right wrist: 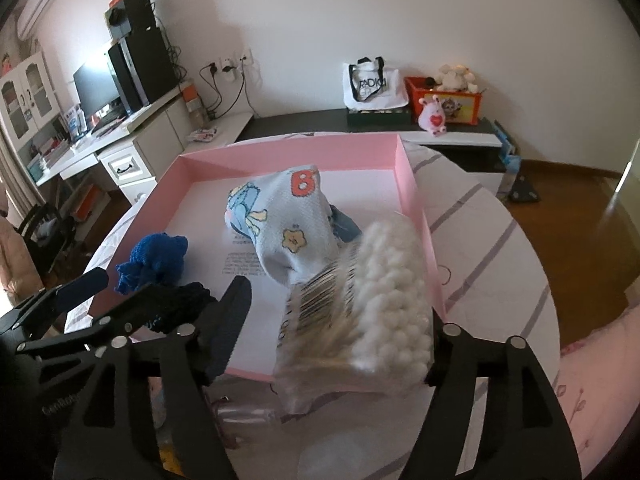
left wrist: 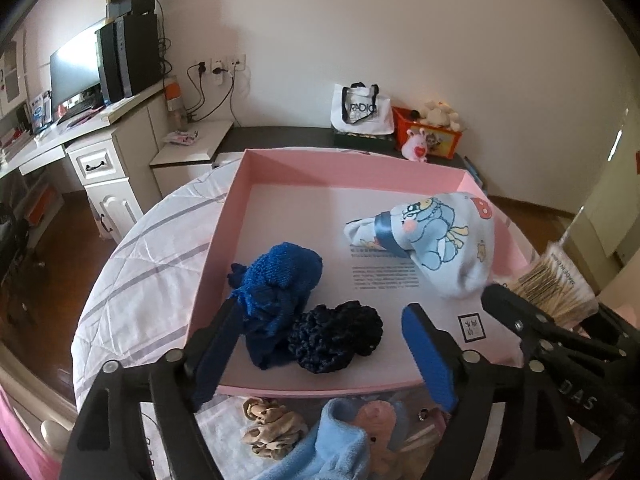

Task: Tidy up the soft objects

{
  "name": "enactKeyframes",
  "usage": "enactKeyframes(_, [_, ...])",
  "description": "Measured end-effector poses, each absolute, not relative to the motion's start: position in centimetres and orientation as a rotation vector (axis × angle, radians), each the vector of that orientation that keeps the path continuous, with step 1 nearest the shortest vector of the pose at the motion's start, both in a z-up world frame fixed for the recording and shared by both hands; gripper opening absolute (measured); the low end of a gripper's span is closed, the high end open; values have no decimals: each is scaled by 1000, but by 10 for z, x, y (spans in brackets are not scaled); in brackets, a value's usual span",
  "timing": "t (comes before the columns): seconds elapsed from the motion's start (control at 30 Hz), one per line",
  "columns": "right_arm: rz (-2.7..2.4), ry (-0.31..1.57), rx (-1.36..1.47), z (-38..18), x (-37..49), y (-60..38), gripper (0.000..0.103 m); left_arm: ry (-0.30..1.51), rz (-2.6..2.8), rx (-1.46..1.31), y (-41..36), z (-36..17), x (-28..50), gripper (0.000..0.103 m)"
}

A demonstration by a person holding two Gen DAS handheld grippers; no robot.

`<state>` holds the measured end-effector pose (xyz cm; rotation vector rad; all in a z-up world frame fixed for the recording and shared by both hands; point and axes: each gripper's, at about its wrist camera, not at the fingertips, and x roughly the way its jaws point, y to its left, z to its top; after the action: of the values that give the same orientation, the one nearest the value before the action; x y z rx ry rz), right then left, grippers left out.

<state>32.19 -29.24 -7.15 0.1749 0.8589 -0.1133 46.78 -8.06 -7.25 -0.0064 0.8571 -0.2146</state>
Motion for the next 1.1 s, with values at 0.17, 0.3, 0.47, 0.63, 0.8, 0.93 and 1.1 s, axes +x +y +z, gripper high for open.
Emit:
enactKeyframes(0.17, [-132,847,182,-68,310,-299,84,861,-207,-9,-79,-71,467,81])
enactKeyframes(0.3, [-145,829,183,-63,300,-303,89,858,-201,-6,-79,-69,464,81])
enactKeyframes(0.47, [-145,828,177,-61,294,-301,89,851,-196,-1,-77,-66,457,83])
enactKeyframes(0.63, [-156,842,189,-63,289,-304,89,858,-182,4,-74,-66,451,84])
enactKeyframes(0.8, [-162,847,194,-62,283,-304,89,861,-171,0,-69,-64,445,84])
enactKeyframes(0.93, [-156,849,192,-60,277,-301,89,861,-160,4,-67,-62,438,84])
enactKeyframes(1.1, [-165,853,185,-58,270,-298,92,865,-156,14,-64,-58,428,85])
